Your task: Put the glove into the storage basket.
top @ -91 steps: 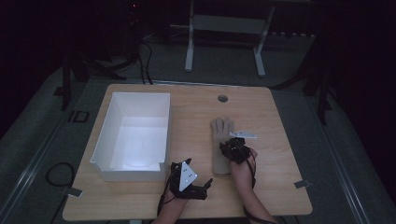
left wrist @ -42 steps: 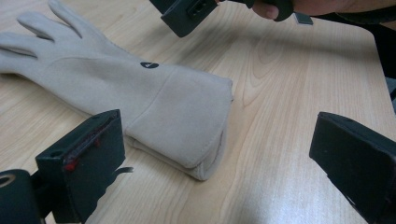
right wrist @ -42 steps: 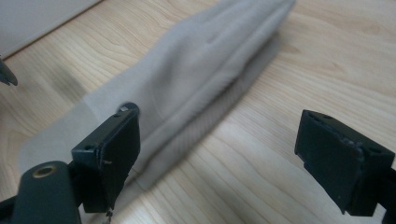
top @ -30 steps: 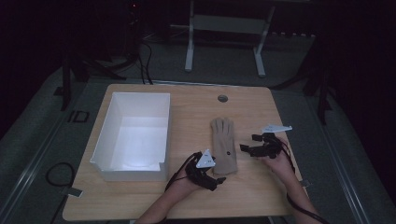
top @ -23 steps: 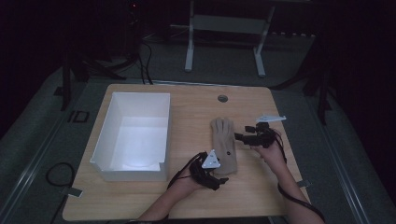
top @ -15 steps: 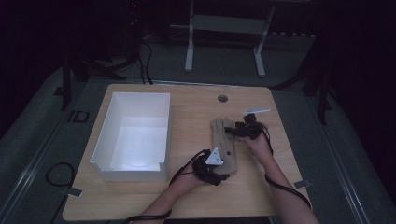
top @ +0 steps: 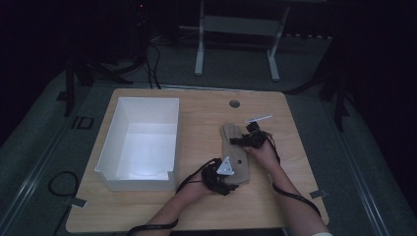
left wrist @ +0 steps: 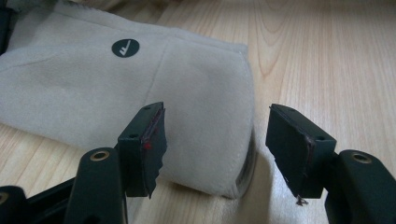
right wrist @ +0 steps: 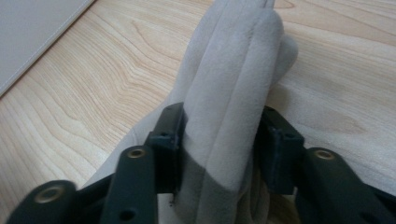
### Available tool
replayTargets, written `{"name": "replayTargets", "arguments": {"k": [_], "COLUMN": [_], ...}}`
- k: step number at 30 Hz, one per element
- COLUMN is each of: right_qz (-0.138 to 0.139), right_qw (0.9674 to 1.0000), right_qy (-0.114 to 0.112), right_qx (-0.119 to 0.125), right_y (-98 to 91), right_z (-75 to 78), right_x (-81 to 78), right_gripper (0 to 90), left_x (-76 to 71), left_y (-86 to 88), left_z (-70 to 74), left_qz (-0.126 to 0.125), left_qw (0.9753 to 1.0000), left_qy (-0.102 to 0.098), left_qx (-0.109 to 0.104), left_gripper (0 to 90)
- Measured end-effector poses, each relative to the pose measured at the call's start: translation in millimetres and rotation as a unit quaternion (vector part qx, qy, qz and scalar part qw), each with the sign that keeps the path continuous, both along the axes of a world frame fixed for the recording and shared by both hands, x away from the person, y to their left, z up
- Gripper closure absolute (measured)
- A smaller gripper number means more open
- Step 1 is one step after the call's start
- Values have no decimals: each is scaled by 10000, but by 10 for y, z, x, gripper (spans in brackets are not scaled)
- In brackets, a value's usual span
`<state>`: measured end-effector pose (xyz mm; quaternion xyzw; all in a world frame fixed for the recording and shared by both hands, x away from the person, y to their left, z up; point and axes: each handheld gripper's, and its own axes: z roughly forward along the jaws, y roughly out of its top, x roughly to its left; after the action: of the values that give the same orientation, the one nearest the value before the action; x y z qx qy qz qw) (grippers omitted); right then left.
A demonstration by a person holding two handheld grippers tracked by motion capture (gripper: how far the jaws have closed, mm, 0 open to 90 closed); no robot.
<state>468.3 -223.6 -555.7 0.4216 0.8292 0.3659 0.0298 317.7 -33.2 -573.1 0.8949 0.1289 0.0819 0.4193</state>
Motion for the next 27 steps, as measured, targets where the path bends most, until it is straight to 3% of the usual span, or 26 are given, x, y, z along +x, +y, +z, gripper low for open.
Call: {"name": "replayTargets", "arguments": {"k": [3, 9, 11, 14, 17, 19, 22, 27], "right_qz": [3, 19, 42, 28, 1, -20, -5, 28], "right_qw": [10000, 10000, 9999, 9999, 10000, 9999, 9998, 9995], "right_qy": [-32, -62, -106, -111, -45, 26, 39, 25], "right_qx": [-30, -41, -80, -63, 29, 169, 197, 318], "right_y": [12, 15, 23, 30, 19, -18, -31, -69], "right_z": [4, 6, 10, 16, 12, 9, 27, 102], "right_x": [-10, -17, -20, -27, -23, -15, -13, -24], "right_gripper": [583, 594, 604, 622, 632, 645, 652, 658], "left_x": [-32, -49, -35, -4, 44, 81, 94, 95], "left_y": [-1, -7, -6, -8, 2, 10, 13, -9], "left_z": [-17, -45, -29, -12, 13, 35, 71, 146], "left_qz": [-77, -75, 19, 156, 283, 369, 385, 354], "left_qw": [9998, 9995, 9993, 9987, 9989, 9992, 9991, 9990], "left_qy": [-172, -293, -347, -433, -321, -82, 47, 77], "left_qx": [85, 69, 131, 220, 191, 132, 162, 274], "left_gripper": [370, 364, 423, 608, 775, 798, 811, 814]}}
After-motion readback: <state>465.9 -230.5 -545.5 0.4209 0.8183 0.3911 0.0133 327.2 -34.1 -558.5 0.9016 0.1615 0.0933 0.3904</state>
